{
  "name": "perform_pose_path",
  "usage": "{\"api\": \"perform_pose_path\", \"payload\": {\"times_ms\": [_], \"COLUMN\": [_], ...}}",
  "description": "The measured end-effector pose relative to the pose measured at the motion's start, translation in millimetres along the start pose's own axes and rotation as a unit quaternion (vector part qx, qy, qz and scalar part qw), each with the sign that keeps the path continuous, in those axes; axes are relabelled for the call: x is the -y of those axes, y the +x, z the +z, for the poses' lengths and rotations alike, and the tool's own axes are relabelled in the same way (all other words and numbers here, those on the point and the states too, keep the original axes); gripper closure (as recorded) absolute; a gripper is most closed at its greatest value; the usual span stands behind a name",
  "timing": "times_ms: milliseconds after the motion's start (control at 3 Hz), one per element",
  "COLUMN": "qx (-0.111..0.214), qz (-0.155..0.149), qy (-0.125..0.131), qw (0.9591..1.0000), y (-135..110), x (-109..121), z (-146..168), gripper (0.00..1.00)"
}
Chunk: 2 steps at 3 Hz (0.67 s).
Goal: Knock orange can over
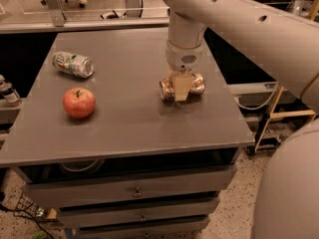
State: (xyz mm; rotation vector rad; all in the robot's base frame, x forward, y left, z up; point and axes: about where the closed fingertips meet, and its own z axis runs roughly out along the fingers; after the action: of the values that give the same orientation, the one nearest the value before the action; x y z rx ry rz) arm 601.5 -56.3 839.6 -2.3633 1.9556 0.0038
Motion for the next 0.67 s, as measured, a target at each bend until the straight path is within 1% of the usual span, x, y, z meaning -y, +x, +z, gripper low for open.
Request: {"api": "perform_pose_path", "payload": {"times_ms": [333, 667], "qx": [0.002, 0.003], "qz": [0.000, -0.001], "qy": [0.004, 0.006], "qw": [1.0000, 1.0000], "y": [-1.3, -2.1], "x": [2.7, 4.3], "z": [1.8, 3.1], "gripper": [0.47, 0.24]}}
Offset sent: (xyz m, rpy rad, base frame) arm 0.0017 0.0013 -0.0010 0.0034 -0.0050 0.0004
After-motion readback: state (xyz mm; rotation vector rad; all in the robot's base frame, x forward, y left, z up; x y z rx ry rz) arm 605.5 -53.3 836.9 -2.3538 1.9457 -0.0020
